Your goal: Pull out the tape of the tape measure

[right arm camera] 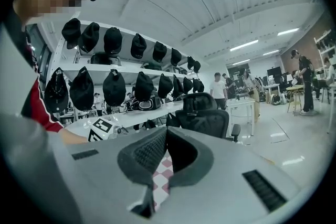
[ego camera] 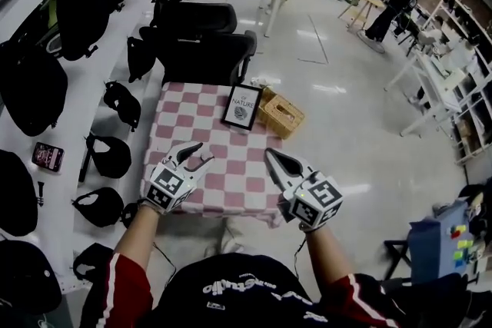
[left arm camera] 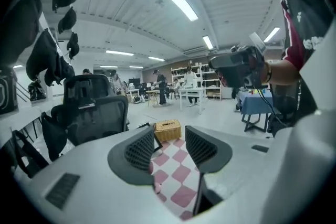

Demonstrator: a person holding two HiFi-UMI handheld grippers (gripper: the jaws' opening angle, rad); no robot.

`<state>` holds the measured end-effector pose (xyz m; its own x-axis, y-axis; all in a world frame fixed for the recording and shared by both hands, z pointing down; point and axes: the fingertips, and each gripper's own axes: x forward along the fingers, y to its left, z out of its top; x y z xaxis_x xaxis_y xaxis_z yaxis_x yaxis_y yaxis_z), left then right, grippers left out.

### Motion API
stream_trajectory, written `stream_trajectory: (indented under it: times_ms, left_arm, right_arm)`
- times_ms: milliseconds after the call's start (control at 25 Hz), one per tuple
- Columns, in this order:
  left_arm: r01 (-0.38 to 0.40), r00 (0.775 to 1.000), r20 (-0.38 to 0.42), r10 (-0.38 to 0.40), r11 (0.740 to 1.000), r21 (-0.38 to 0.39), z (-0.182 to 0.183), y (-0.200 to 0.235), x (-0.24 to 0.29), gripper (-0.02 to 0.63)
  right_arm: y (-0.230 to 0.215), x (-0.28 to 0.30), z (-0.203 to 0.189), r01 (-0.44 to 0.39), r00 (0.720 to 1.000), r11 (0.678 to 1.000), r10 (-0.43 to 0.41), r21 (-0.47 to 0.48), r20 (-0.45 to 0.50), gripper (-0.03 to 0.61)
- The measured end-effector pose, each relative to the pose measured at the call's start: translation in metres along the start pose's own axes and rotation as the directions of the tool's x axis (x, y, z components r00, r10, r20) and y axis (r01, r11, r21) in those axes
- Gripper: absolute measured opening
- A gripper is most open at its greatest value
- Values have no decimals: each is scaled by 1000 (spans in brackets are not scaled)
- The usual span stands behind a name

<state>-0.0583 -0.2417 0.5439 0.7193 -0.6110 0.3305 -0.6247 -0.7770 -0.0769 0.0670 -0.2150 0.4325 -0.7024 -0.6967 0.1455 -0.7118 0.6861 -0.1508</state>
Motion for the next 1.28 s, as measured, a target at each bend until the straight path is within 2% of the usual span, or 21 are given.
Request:
stream_trajectory:
  times_ms: [200,480,720,1080,1280]
  left_arm:
    - [54,992,-120,-43,995,85,-42,3,36,176]
    - [95,973,-219,-78,993,68,-100,14,73,176]
    - [120,952,-290,-100,992,51,-143,25,97,176]
    - [231,891,-409,-195,972,42,-221,26,121,180]
    - [289,844,-485,-228,956,54,-255,31,134,184]
  right_arm:
    - [-20,12,-12,-1,1000,1000,2,25,-19,3]
    - [-44,32,-26,-13,999,999,15,47,-36,3]
    - [-75,51,-38,12,999,997,-9,73,-48,3]
    - [-91,64,-67,41,995,994,-32,99,-95,3]
    - [-96,69,-83,52,991,992,-38,111,-129,3]
